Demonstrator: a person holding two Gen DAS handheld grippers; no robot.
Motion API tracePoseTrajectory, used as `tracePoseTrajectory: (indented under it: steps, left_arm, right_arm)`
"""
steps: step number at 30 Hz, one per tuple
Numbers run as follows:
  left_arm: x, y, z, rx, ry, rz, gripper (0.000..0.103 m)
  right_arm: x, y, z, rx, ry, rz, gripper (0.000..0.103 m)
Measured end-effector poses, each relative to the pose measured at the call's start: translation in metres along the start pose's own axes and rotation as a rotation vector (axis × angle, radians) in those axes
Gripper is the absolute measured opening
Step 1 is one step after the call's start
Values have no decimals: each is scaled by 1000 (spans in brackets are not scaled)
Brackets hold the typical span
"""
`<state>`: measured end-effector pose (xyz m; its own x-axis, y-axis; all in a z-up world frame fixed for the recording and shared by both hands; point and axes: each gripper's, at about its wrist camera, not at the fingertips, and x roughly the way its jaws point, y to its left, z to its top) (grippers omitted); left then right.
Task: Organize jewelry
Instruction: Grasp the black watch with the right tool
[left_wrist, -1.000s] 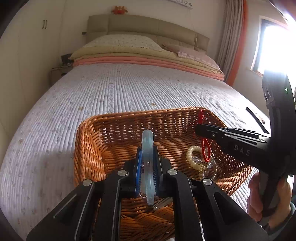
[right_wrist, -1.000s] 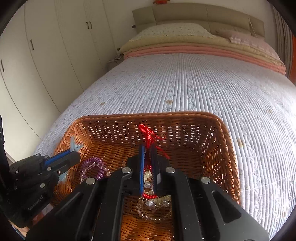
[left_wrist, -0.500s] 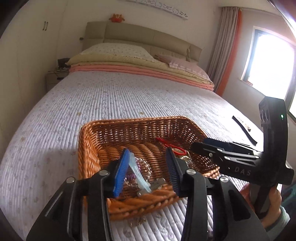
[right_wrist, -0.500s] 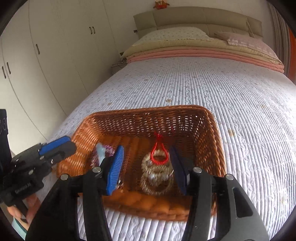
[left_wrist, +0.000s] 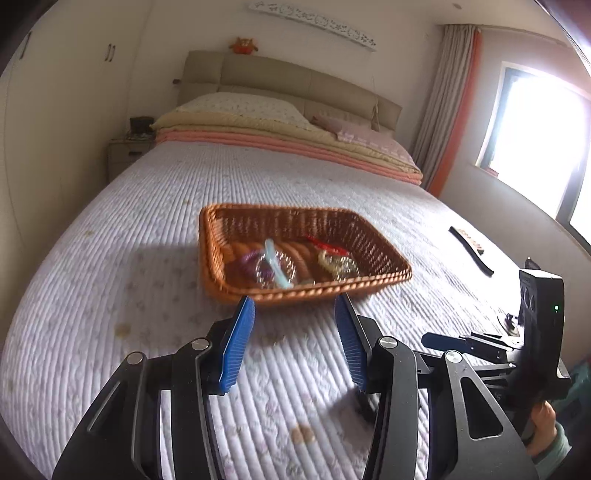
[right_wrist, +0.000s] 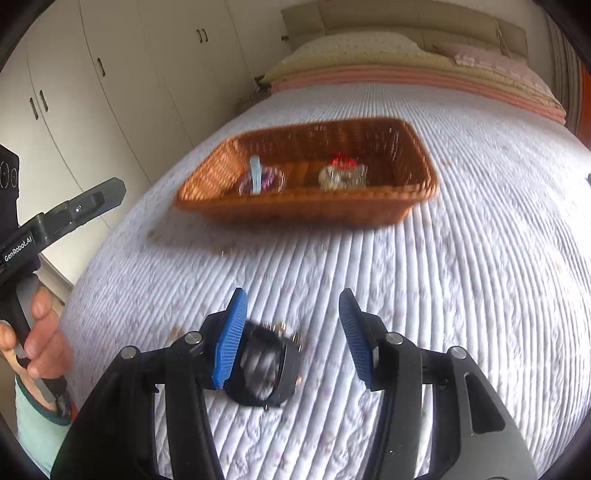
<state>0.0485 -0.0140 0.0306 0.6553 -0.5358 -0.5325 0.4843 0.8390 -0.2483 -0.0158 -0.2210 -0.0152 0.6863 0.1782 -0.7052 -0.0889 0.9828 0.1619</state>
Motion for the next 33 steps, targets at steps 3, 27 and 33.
tracePoseTrajectory:
  steps: [3, 27, 33]
  left_arm:
    - [5, 8, -13, -17, 31, -9, 44]
    - [72, 45, -34, -90, 236, -36, 42]
    - [94, 35, -29, -32, 277, -30, 42]
  right_arm:
    - [6, 4, -12, -11, 35, -10, 48]
    - [22, -9, -16, 38, 66, -1, 14]
    - [15, -47, -8, 150, 32, 23, 14]
